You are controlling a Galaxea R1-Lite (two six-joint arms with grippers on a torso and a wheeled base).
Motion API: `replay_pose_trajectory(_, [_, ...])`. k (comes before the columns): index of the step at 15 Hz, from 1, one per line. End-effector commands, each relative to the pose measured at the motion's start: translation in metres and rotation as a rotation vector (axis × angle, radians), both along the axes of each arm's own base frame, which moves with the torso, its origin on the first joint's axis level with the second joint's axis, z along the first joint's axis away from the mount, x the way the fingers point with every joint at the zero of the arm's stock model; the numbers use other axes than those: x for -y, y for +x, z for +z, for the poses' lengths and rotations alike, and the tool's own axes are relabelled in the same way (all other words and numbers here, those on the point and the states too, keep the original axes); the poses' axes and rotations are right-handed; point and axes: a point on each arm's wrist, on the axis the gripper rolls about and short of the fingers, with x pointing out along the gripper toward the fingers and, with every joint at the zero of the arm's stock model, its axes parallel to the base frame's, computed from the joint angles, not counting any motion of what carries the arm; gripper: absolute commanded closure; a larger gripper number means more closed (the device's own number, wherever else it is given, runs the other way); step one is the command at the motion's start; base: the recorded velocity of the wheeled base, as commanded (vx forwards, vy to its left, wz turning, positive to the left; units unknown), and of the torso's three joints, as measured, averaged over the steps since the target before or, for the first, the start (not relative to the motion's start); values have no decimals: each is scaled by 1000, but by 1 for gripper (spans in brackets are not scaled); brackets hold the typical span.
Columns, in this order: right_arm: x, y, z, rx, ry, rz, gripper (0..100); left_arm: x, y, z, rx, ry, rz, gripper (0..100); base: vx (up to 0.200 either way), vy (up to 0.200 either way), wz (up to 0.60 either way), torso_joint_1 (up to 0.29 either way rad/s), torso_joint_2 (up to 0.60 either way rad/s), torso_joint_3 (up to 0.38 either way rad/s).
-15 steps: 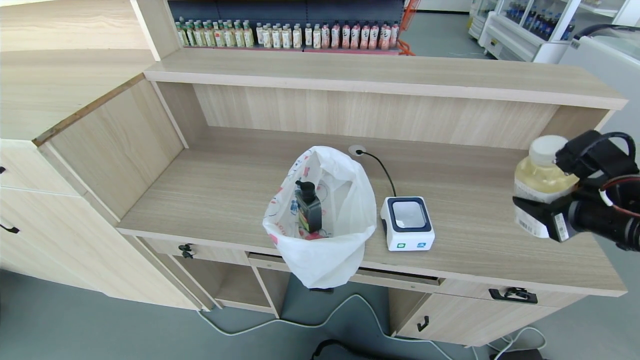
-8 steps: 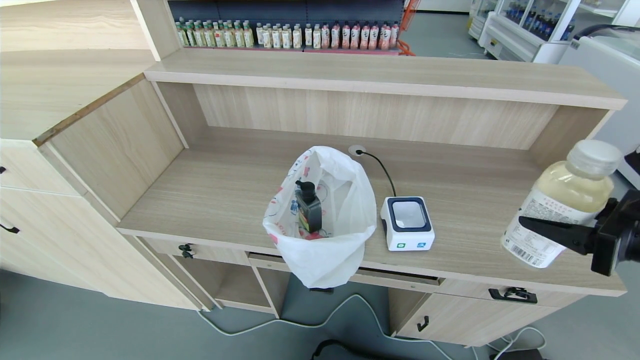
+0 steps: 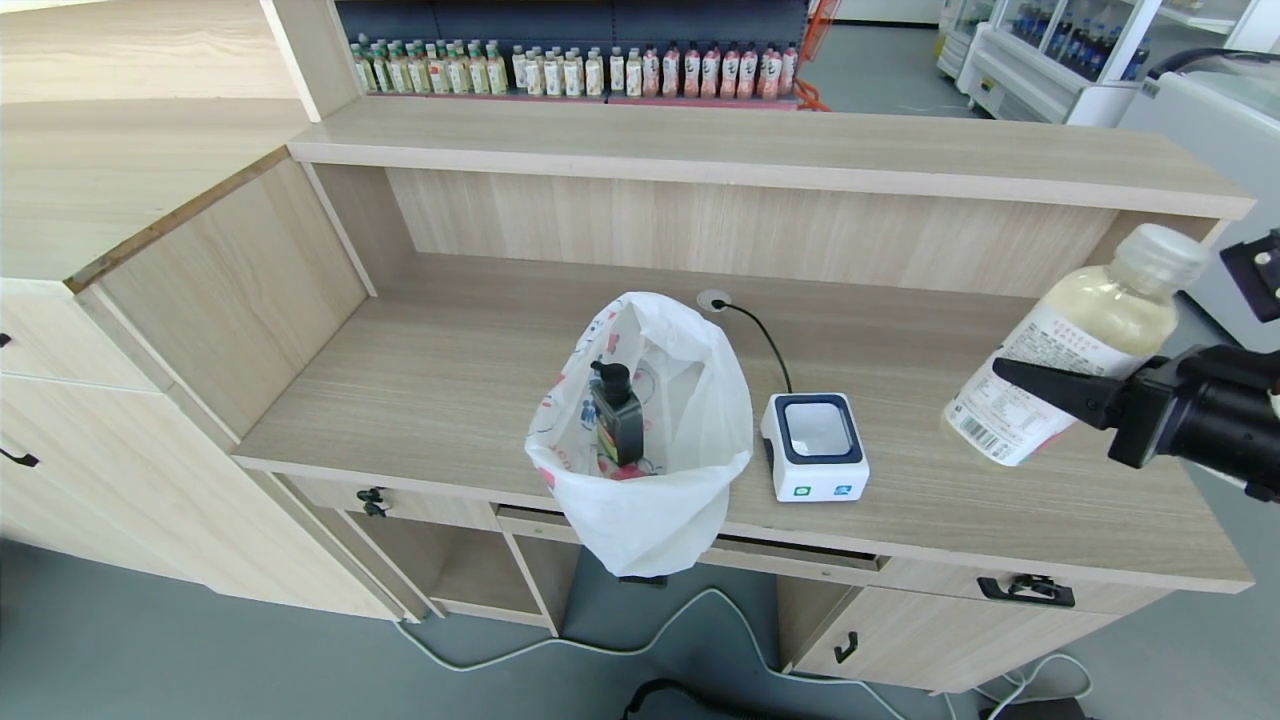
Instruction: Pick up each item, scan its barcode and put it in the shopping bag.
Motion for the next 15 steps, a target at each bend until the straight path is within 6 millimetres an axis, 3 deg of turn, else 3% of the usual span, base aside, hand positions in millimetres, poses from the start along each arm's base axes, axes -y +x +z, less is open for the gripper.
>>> replay_pose_trajectory(1, [-4, 10, -12, -50, -7, 14, 100, 0, 0, 0, -1, 0, 0, 0, 0, 0, 0, 0, 0, 0])
replay_pose_trajectory(8, [-6, 20, -9, 13, -7, 5, 100, 0, 0, 0, -1, 1, 0, 0, 0, 0, 0, 0, 0, 0])
replay_pose_trajectory(10, [-6, 26, -7, 24, -5, -16, 100, 0, 0, 0, -1, 1, 0, 0, 0, 200, 0, -2, 2, 5])
replay_pose_trajectory(15, [-16, 74, 1, 89, 9, -61, 100, 0, 0, 0, -1, 3, 0, 0, 0, 200, 0, 7, 4, 1])
